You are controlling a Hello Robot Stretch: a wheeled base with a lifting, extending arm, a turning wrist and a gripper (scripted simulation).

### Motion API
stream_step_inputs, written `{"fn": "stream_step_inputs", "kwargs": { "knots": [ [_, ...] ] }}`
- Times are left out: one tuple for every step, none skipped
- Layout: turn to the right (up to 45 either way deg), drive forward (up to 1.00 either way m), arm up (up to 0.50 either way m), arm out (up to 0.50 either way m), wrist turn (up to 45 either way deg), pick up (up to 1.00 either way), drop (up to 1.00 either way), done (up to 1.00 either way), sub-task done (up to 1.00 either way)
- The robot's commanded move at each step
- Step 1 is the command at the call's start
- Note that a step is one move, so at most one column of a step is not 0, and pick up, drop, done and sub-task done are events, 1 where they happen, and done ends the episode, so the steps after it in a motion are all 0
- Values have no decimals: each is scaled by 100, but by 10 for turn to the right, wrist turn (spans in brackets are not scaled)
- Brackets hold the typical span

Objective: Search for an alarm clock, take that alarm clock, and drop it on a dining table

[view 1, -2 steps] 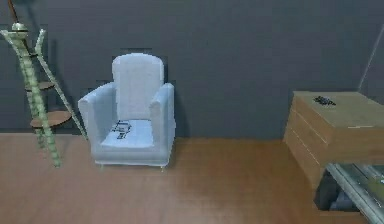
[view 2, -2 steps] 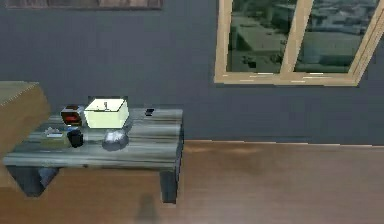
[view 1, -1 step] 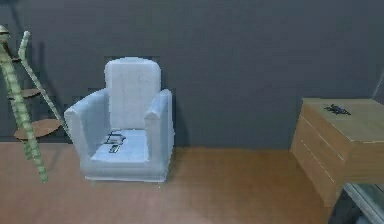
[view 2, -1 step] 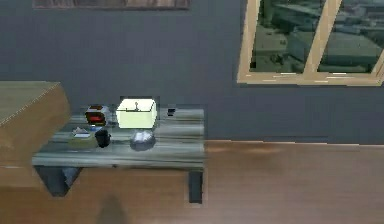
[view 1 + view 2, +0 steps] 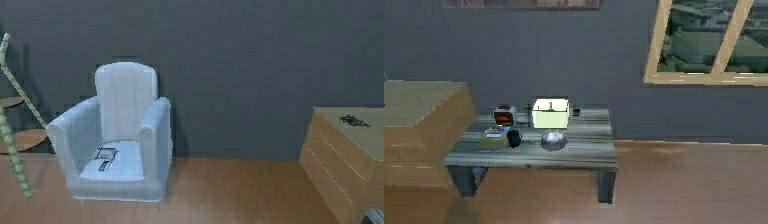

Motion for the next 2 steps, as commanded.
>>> {"fn": "stream_step_inputs", "kwargs": {
  "knots": [
    [330, 0, 0, 0, 0, 0, 0, 0, 0],
    [0, 60, 0, 0, 0, 0, 0, 0, 0]
  ]
}}
